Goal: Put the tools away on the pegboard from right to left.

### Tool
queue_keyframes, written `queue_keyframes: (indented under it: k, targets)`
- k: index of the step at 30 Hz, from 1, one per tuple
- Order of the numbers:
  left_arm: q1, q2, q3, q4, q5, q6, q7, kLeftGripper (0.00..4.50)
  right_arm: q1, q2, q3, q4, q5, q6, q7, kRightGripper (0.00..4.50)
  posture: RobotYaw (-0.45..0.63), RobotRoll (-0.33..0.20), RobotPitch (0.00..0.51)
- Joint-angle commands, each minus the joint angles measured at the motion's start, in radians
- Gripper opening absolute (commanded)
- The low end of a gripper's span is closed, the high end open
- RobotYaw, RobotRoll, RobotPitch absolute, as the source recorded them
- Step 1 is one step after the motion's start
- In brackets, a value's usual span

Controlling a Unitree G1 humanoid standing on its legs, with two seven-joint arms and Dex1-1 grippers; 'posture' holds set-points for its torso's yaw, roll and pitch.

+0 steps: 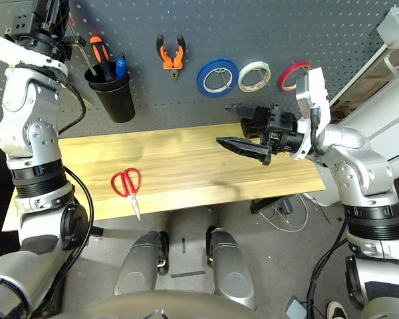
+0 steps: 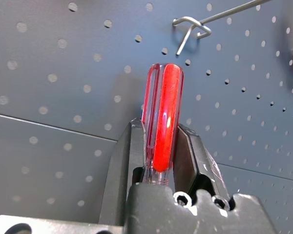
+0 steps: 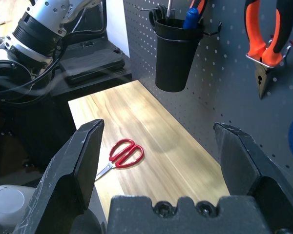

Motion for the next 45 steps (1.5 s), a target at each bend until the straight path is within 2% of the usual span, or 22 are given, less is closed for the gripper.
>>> queue_keyframes:
  k: [1, 9, 18, 31, 45]
  targets:
    - [0.011, -0.015, -0.022, 0.01, 0.01, -0.027, -0.002, 0.9, 0.007, 0.001, -0.015, -0.022, 0.014, 0.009, -0.007, 4.5, -0.04, 0.0, 0.134]
    - [0.019, -0.035, -0.033, 0.053, 0.027, -0.069, 0.001, 0.9, 0.012, -0.001, -0.016, -0.031, 0.018, 0.01, -0.02, 4.5, -0.05, 0.0, 0.138]
    - [-0.047, -0.042, -0.037, 0.131, 0.034, -0.139, 0.009, 0.9, 0.014, 0.002, -0.015, -0.037, 0.022, 0.011, -0.031, 4.5, -0.06, 0.0, 0.14]
    - [-0.131, -0.011, -0.02, 0.199, 0.044, -0.202, 0.017, 0.9, 0.009, 0.005, -0.009, -0.033, 0.022, 0.007, -0.032, 4.5, -0.06, 0.0, 0.133]
    - [-0.024, -0.02, -0.086, 0.228, 0.103, -0.27, -0.039, 0.9, 0.007, 0.017, -0.007, -0.037, 0.018, 0.005, -0.037, 4.5, -0.06, 0.0, 0.125]
